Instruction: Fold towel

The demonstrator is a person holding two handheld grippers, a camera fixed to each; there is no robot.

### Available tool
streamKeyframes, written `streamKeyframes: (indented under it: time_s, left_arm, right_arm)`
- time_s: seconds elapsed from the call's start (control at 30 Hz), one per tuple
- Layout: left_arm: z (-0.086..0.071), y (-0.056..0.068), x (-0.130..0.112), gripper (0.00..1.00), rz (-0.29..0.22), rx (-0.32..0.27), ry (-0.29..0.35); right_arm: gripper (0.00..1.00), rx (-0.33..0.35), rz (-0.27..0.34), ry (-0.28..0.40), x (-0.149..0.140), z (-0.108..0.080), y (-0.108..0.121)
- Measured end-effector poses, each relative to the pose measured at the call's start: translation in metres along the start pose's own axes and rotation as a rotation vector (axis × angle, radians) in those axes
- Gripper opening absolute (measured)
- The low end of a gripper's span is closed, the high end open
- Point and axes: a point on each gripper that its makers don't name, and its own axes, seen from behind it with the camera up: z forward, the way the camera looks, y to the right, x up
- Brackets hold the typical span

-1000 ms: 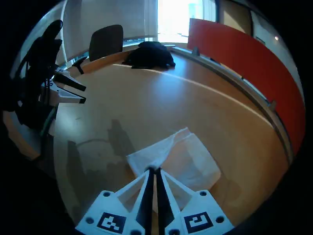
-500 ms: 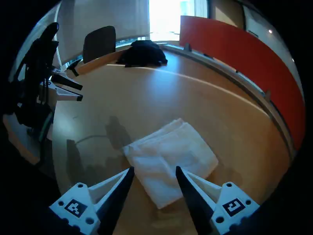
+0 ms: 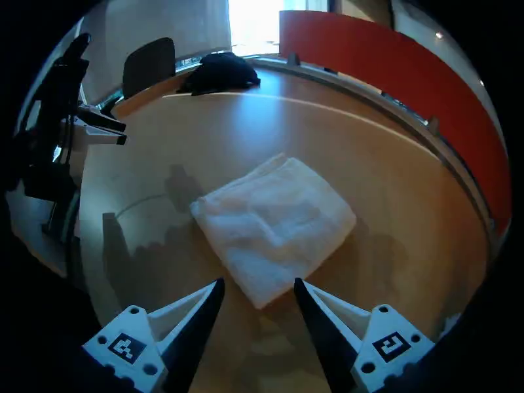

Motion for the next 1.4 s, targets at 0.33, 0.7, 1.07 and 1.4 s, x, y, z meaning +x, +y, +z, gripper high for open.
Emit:
streamKeyframes:
  time_s: [0.33,0.7,1.07,1.4]
  left_arm:
    - [0.001,0.002,-0.001,0.85,0.000,-0.002,-0.002]
    - [0.002,0.002,-0.001,0.85,-0.004,-0.001,-0.001]
    - [0.003,0.002,0.000,0.85,-0.004,-0.001,-0.002]
    - [0.002,0.004,0.000,0.85,-0.008,-0.003,-0.001]
  right_arm:
    - [0.74,-0.022,-0.006,-0.045,-0.019,0.009,0.003]
    - [0.46,-0.036,0.020,-0.052,-0.024,0.012,0.004]
    - [0.14,-0.040,0.042,-0.052,-0.026,0.011,0.005]
    - [0.05,-0.041,0.035,-0.033,-0.024,0.006,0.006]
